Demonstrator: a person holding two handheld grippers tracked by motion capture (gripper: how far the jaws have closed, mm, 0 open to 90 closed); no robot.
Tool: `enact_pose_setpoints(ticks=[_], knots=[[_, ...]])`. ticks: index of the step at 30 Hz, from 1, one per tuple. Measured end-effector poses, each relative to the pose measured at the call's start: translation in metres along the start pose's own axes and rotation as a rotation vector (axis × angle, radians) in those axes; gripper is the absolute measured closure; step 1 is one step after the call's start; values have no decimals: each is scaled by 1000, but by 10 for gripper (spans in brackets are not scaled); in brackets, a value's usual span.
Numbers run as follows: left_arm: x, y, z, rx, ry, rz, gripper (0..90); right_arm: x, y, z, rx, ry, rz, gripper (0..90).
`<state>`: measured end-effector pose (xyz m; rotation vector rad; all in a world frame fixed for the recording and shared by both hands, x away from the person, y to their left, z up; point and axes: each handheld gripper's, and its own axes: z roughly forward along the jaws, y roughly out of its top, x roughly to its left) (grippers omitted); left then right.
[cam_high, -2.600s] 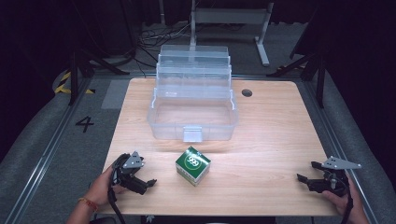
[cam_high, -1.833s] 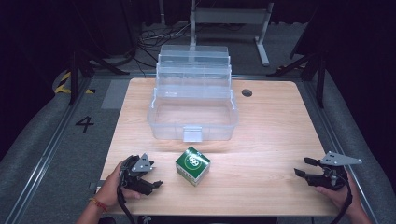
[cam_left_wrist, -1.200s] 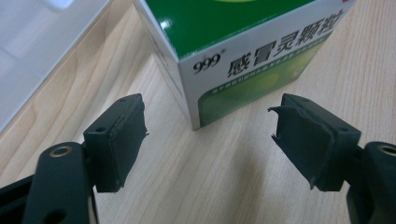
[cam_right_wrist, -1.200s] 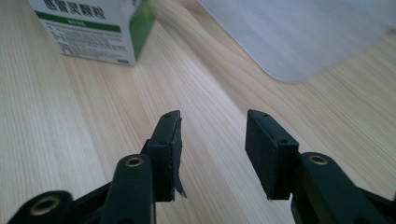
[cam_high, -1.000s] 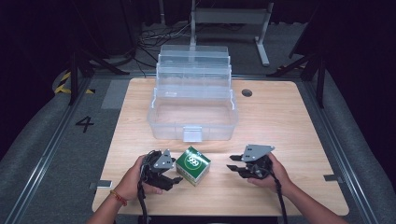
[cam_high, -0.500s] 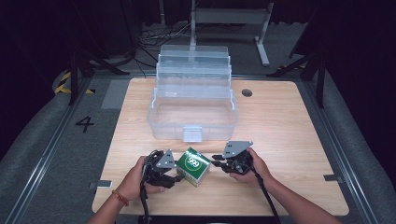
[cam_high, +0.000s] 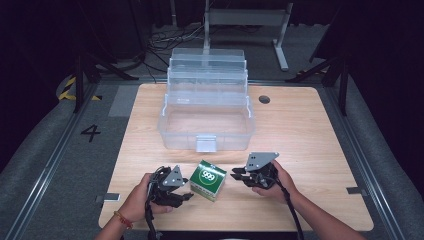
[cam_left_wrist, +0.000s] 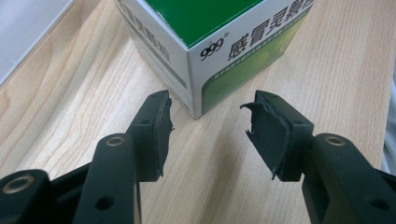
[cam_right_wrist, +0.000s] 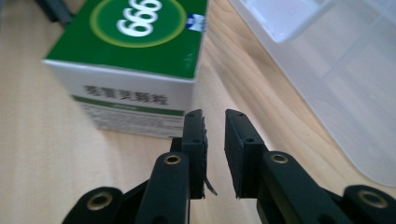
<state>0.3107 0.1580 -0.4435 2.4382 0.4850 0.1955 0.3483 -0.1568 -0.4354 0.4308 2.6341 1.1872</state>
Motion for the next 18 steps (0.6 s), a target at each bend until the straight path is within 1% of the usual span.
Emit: enact_pose_setpoints(ticks=[3, 5, 7, 8, 10, 11, 12, 13, 15, 16, 17, 18], knots=[[0, 2, 0, -5, 2, 0, 498, 7, 1, 0, -6, 21, -15, 817], [0, 4, 0, -7, 0, 5, 499, 12, 4, 2, -12, 15, -40, 829], [-1, 6, 1, -10, -10, 15, 505, 13, 7, 5, -17, 12, -41, 840], [-2, 7, 1, -3, -5, 14, 515, 13, 9, 7, -17, 10, -40, 845], [-2, 7, 1, 0, -13, 17, 536, 12, 11, 10, -11, 0, -43, 854], [-2, 6, 1, 0, -21, 20, 577, 11, 12, 13, -7, -2, -42, 857], [-2, 5, 1, 0, -42, 26, 614, 10, 14, 14, -5, -5, -38, 858], [-3, 5, 0, -1, -54, 28, 626, 8, 16, 17, -4, -12, -40, 859], [-4, 5, 1, 2, -57, 26, 630, 7, 18, 19, -2, -15, -39, 861], [-5, 5, 1, 12, -60, 32, 630, 6, 19, 21, -1, -18, -37, 861], [-5, 5, 0, 13, -56, 30, 627, 5, 21, 23, 0, -21, -39, 862], [-5, 5, 0, 11, -43, 19, 574, 3, 23, 25, -4, -21, -40, 861]])
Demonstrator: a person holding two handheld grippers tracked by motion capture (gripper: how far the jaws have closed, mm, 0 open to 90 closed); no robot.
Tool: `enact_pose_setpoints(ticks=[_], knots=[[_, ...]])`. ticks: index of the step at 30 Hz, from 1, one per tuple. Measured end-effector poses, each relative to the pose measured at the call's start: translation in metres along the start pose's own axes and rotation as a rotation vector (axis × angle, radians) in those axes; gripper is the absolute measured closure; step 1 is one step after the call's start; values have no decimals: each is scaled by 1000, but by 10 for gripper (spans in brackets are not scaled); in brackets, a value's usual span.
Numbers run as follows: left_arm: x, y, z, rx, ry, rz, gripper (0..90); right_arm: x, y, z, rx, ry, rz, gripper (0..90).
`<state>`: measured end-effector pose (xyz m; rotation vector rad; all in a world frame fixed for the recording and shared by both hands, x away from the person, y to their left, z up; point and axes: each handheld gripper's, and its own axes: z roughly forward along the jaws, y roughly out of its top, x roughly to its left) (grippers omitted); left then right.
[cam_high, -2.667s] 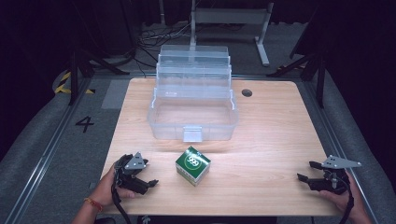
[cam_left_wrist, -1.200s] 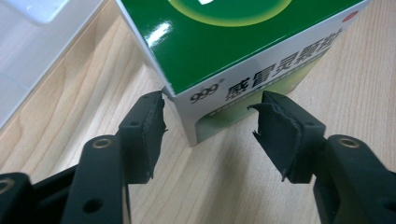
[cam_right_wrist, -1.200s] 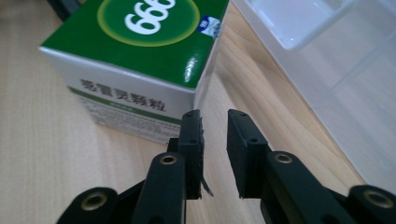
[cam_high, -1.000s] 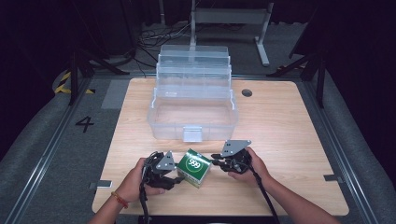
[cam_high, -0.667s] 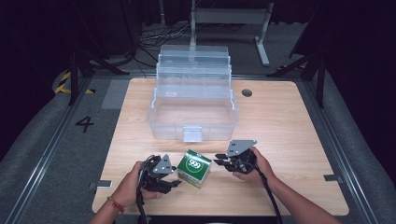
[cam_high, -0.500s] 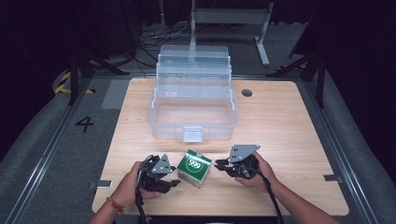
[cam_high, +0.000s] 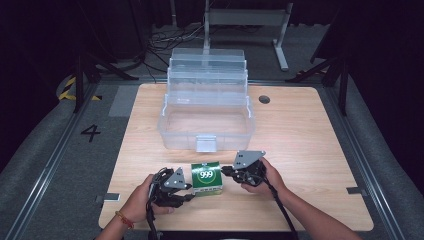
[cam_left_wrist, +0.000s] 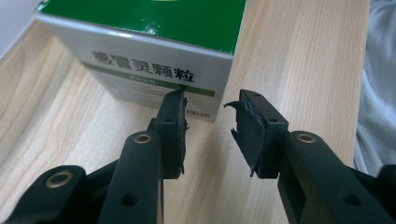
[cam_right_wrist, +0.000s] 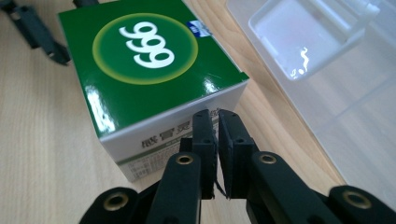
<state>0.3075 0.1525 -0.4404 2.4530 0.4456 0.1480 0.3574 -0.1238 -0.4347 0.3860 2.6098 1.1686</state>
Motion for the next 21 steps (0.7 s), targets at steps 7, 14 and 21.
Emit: enact_pose_setpoints(ticks=[7, 14, 21], knots=[[-3, 12, -19, -47, 94, -58, 185, 0, 2, 0, -12, 12, 1, 843], [-3, 37, -36, -77, 103, -14, 161, -3, 4, 1, -18, 7, 8, 817], [7, 56, -25, -34, 55, 7, 166, -4, 9, 7, -12, -1, 4, 765]])
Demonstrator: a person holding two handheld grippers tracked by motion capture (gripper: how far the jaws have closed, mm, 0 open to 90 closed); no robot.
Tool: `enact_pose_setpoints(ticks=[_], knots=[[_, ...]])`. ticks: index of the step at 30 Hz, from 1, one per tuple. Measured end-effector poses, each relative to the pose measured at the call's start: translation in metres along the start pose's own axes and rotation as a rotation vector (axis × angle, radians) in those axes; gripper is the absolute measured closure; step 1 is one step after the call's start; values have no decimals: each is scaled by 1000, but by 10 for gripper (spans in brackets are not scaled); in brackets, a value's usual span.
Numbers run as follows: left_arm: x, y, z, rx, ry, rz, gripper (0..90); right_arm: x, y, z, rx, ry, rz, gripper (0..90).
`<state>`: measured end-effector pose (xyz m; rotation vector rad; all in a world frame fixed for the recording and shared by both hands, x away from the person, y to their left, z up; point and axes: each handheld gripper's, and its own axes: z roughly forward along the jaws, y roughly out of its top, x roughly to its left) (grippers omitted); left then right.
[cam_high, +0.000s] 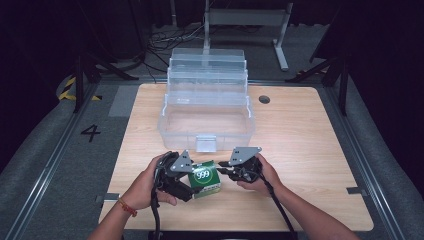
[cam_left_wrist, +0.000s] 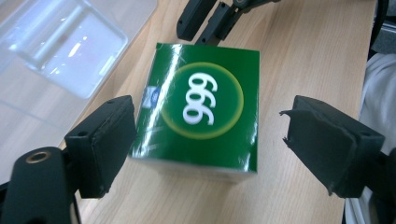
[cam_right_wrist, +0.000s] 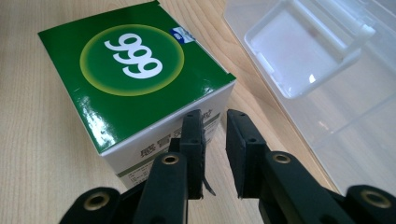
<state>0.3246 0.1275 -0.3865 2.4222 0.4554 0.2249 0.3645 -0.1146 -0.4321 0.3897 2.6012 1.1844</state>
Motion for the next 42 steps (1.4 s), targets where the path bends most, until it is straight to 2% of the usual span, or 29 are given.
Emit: enact_pose_setpoints(ticks=[3, 4, 5, 7, 9, 12, 14, 16, 19, 21, 22, 25, 27, 28, 33, 34, 37, 38, 40, 41, 42], knots=[[5, 8, 10, 66, -15, 8, 169, -1, 1, 2, 1, 2, 5, 757], [5, 8, 10, 66, -15, 8, 171, -1, 1, 2, 1, 2, 5, 757], [8, 11, 15, 98, -6, -7, 176, -1, 2, 4, 1, 8, 0, 754], [9, 11, 17, 109, -11, -10, 172, -1, 2, 4, 1, 7, 0, 751], [11, 12, 21, 150, -21, -2, 165, -1, 3, 5, 1, 11, 4, 743], [10, 13, 24, 152, -10, 11, 153, 0, 3, 6, 1, 16, 4, 725], [8, 15, 25, 182, 1, 30, 149, 0, 4, 7, 0, 21, 2, 720], [9, 18, 25, 208, -2, 31, 148, 0, 4, 8, -2, 20, 8, 709], [10, 21, 23, 207, -2, 26, 160, 1, 4, 9, 1, 17, 10, 700], [10, 23, 24, 229, 3, 50, 160, 1, 4, 9, 1, 25, 4, 691], [9, 25, 26, 261, 4, 72, 158, 2, 5, 10, 4, 29, 3, 686], [8, 26, 28, 278, 10, 78, 149, 2, 5, 10, 6, 33, -1, 672], [8, 29, 29, 300, 12, 97, 148, 2, 3, 11, 4, 34, 10, 654], [9, 31, 29, 309, 12, 91, 149, 1, 3, 11, 5, 38, 18, 648], [8, 35, 21, 290, 28, 117, 152, 1, 0, 12, 5, 57, 23, 641], [8, 35, 20, 273, 42, 121, 152, 1, 0, 12, 5, 57, 23, 641], [9, 33, 20, 240, 90, 82, 151, 2, 0, 13, 6, 68, 19, 642], [11, 30, 21, 219, 89, 53, 151, 2, 0, 13, 8, 70, 21, 642], [15, 27, 20, 205, 83, 25, 147, 1, -1, 13, 9, 77, 21, 645], [15, 27, 20, 205, 83, 25, 151, 1, -1, 13, 9, 77, 21, 645], [15, 25, 19, 206, 64, 22, 151, 1, -1, 13, 9, 80, 19, 644]])
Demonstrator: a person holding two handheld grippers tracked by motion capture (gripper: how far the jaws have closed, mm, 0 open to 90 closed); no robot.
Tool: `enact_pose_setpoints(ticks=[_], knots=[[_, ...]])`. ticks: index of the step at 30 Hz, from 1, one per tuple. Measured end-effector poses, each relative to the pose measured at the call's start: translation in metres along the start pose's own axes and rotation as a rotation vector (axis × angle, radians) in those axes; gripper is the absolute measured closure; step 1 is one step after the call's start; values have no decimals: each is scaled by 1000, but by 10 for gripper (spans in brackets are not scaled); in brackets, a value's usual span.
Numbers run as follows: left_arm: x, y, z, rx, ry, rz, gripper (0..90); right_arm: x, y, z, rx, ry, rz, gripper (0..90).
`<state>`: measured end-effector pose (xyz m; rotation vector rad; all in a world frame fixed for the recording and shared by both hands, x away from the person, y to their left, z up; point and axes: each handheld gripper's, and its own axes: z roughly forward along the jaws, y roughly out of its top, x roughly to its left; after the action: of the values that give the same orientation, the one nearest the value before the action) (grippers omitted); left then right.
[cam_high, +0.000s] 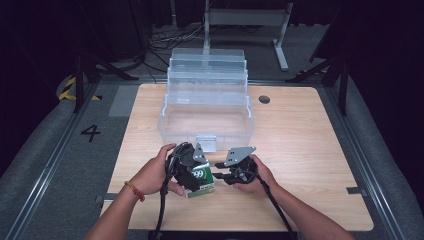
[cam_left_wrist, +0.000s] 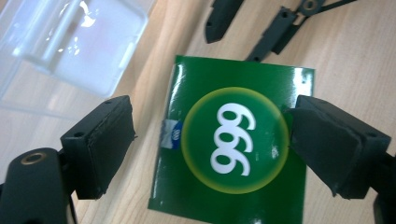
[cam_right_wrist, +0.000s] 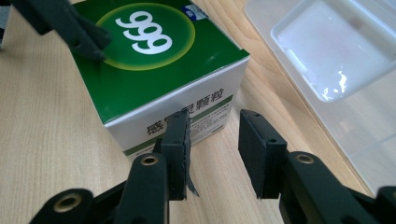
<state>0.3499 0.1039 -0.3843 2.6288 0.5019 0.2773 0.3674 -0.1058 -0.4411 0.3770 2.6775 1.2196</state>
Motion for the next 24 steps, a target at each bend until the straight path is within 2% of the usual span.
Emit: enact_pose_setpoints(ticks=[2, 4, 5, 6, 9, 14, 17, 21, 24], knots=[[-1, -2, -2, 13, -51, 30, 152, 0, 0, 0, 1, 5, 5, 643], [-4, -3, -2, 58, -80, 55, 169, 0, -1, 0, 2, 9, 7, 643], [-4, -4, 0, 77, -63, 64, 165, 0, -1, 1, 6, 10, 7, 642], [-3, -4, 1, 89, -46, 55, 163, 0, -1, 1, 8, 12, 4, 642], [1, -5, 2, 90, -61, 50, 144, 0, -1, 2, 12, 19, 5, 638], [1, -6, 3, 98, -41, 63, 135, 2, -1, 4, 19, 32, -7, 629], [2, -6, 3, 95, -42, 53, 130, 2, -1, 5, 24, 31, -9, 625], [1, -7, 3, 89, 7, 71, 154, 3, -1, 6, 28, 41, -11, 620], [1, -8, 6, 94, 19, 79, 133, 3, -2, 7, 28, 42, -11, 620]])
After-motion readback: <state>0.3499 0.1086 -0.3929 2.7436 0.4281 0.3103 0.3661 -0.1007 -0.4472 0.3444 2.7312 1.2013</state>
